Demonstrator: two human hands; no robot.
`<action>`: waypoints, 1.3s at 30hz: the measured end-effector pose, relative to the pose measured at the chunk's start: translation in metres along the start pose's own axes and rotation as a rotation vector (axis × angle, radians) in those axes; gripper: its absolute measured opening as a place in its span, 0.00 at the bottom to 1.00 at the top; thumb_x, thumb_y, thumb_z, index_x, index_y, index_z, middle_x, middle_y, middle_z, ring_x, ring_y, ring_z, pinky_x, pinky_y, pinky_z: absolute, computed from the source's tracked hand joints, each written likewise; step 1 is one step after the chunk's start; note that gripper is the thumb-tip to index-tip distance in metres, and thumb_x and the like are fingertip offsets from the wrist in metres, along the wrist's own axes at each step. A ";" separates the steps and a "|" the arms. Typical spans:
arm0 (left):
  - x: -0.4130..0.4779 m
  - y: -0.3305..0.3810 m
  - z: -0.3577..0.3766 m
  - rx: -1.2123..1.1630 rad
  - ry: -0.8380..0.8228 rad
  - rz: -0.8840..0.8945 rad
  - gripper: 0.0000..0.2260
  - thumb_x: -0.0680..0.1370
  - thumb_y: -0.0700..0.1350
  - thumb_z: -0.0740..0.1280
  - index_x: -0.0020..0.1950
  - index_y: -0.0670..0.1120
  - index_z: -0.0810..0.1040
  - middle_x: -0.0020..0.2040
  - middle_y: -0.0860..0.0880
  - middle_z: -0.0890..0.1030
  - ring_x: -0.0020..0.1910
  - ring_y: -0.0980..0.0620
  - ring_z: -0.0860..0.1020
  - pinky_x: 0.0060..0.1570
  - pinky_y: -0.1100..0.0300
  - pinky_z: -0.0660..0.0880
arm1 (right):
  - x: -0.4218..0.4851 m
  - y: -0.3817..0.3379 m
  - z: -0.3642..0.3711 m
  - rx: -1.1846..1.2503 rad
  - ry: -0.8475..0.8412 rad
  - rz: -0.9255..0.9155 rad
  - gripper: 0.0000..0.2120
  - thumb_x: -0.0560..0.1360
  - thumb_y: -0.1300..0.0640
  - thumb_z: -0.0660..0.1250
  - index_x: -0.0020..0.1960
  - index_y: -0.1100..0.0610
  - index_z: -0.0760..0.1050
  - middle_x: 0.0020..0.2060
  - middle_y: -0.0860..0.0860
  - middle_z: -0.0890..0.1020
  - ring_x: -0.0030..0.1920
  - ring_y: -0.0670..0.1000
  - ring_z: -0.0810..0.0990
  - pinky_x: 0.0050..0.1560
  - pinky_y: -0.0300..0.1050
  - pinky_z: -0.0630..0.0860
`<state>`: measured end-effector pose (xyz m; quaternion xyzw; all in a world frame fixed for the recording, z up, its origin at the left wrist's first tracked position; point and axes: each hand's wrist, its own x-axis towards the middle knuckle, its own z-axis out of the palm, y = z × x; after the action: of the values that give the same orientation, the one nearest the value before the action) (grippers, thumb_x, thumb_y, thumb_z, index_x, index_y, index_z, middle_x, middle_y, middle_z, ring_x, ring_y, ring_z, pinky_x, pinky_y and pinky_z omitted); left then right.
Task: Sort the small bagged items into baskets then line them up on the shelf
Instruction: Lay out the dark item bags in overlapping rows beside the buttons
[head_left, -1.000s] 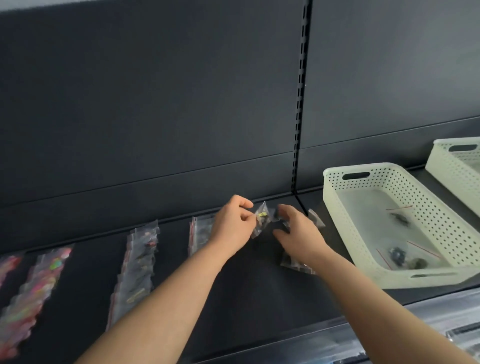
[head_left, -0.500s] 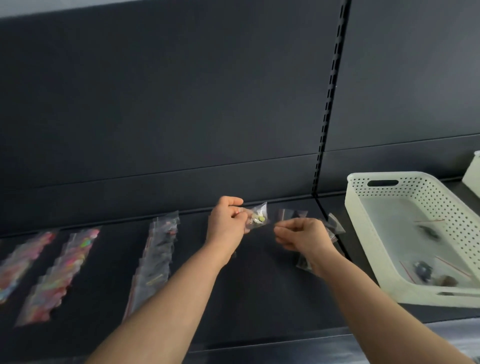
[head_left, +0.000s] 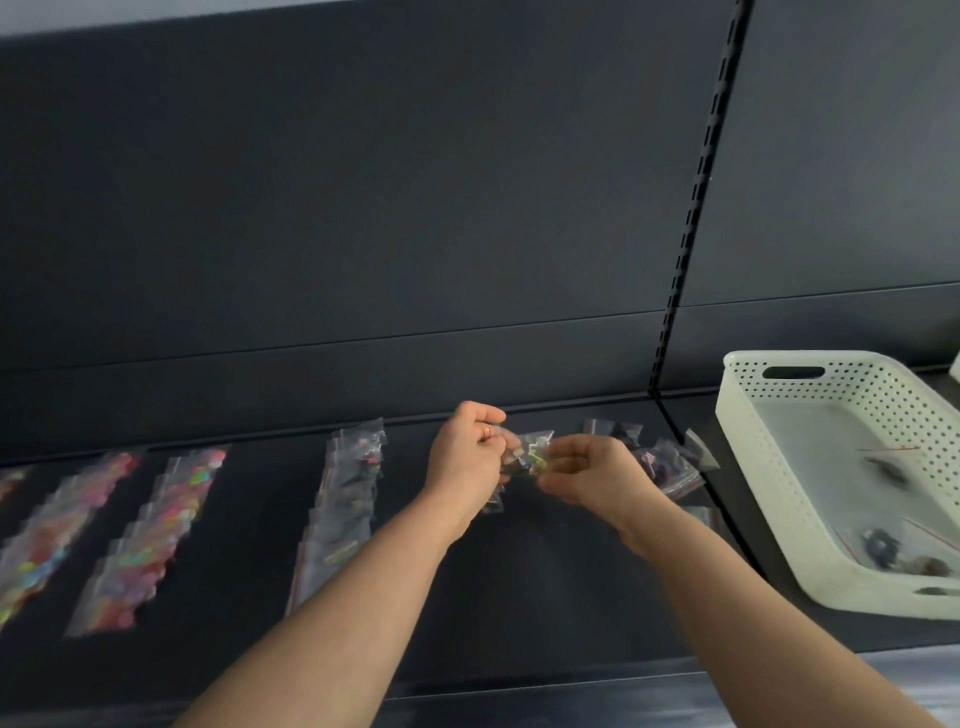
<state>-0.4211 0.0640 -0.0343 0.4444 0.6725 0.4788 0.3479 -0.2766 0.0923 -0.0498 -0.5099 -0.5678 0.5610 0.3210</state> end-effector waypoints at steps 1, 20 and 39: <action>0.000 0.001 -0.003 0.011 -0.026 0.003 0.11 0.80 0.33 0.59 0.52 0.48 0.73 0.44 0.50 0.83 0.40 0.55 0.79 0.33 0.64 0.77 | 0.000 -0.002 0.002 -0.006 0.002 -0.019 0.14 0.70 0.62 0.75 0.52 0.53 0.77 0.44 0.47 0.82 0.47 0.47 0.80 0.54 0.44 0.77; 0.001 -0.021 -0.057 0.217 -0.021 -0.044 0.06 0.77 0.40 0.67 0.41 0.48 0.79 0.34 0.50 0.80 0.33 0.50 0.80 0.42 0.48 0.83 | -0.008 -0.003 0.053 -0.035 0.177 0.057 0.15 0.70 0.63 0.74 0.57 0.59 0.78 0.38 0.51 0.82 0.37 0.49 0.81 0.39 0.42 0.79; -0.003 -0.047 -0.060 0.728 0.000 0.099 0.12 0.76 0.45 0.69 0.57 0.50 0.72 0.49 0.50 0.81 0.50 0.48 0.79 0.47 0.53 0.77 | -0.022 0.010 0.072 -0.935 0.325 -0.226 0.07 0.76 0.54 0.62 0.49 0.47 0.78 0.46 0.46 0.78 0.48 0.51 0.78 0.41 0.43 0.73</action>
<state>-0.4858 0.0346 -0.0614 0.5712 0.7765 0.2244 0.1432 -0.3354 0.0480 -0.0665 -0.6150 -0.7527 0.1219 0.2011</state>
